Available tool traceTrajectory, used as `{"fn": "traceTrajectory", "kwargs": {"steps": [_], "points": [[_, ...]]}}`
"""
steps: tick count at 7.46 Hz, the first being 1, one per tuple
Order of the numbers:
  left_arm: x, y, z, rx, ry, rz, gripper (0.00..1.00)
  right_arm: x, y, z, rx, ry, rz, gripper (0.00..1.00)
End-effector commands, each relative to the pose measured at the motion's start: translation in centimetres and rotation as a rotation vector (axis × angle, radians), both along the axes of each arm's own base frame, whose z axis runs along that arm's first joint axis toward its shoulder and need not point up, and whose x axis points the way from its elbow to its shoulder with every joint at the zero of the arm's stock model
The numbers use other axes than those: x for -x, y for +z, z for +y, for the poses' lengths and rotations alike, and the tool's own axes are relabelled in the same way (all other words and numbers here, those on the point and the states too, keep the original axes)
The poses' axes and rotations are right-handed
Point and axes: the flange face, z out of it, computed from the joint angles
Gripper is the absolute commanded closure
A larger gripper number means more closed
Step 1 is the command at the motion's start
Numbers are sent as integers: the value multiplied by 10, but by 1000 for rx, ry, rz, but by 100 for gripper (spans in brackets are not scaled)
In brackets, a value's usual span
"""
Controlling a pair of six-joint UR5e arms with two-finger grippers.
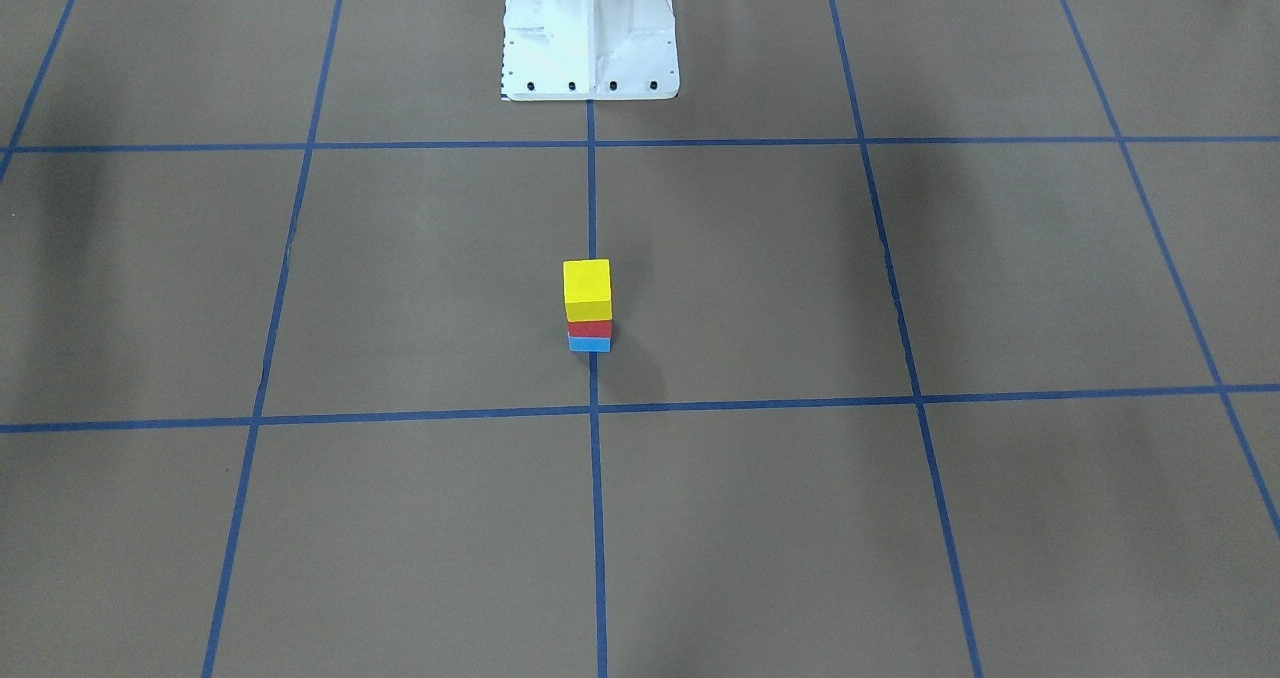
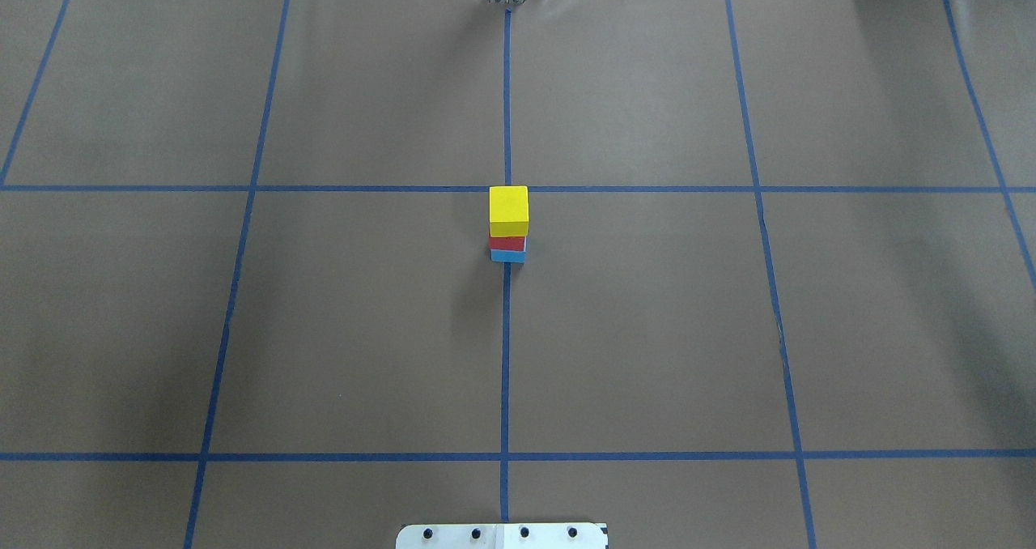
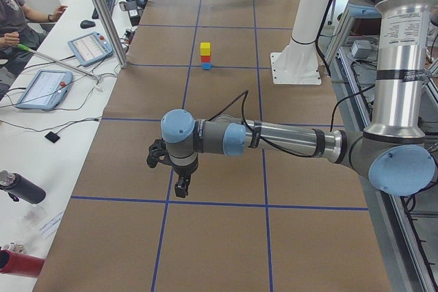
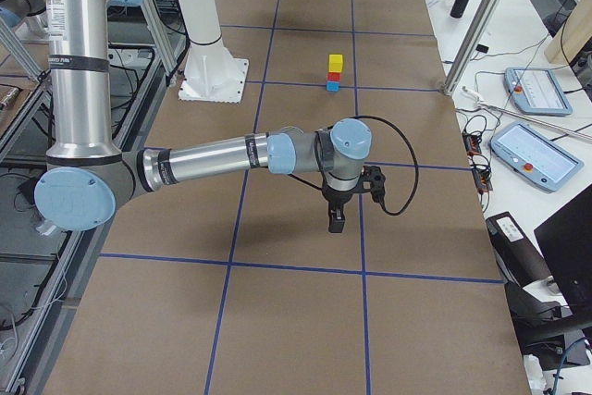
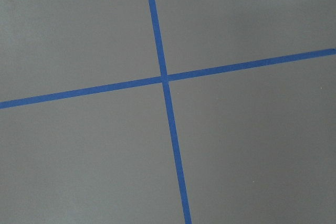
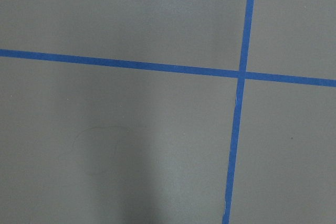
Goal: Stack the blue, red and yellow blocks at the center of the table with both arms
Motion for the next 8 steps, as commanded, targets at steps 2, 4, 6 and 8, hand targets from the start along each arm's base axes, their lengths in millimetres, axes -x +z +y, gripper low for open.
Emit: {"fn": "traceTrajectory", "kwargs": {"steps": [2, 4, 6, 8], "points": [[-1, 1, 2, 3, 3, 4, 0, -1, 6, 10, 14, 0, -4, 0], [-2, 7, 3, 15, 4, 4, 0, -1, 3, 11, 8, 0, -5, 0], [-9, 2, 2, -3, 18, 5, 0, -2, 5, 15, 11, 0, -3, 0], [-9, 3, 2, -3, 18, 3, 0, -2, 5, 16, 12, 0, -3, 0]]}}
